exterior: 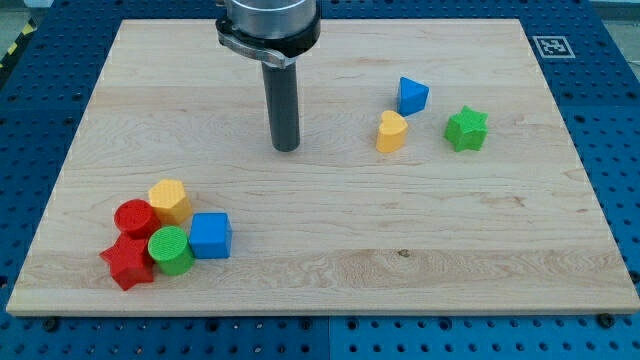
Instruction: Move the green star to the top left
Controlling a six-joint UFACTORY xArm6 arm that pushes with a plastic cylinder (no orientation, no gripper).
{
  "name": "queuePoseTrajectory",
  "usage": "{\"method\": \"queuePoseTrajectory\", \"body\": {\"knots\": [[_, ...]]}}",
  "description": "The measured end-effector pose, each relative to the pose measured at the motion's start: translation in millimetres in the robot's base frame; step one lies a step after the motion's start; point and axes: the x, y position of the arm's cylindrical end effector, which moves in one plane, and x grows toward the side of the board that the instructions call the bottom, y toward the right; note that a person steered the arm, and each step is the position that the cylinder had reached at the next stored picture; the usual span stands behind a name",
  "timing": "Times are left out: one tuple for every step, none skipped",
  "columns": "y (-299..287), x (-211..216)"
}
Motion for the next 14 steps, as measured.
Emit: {"method": "queuePoseTrajectory", "body": {"knots": [[0, 0], [19, 0], [72, 0], [126, 0], [148, 8], [175, 25], [227, 23], [263, 20], [266, -1], [245, -8], [208, -8], [174, -17], [141, -36], [105, -52]]}}
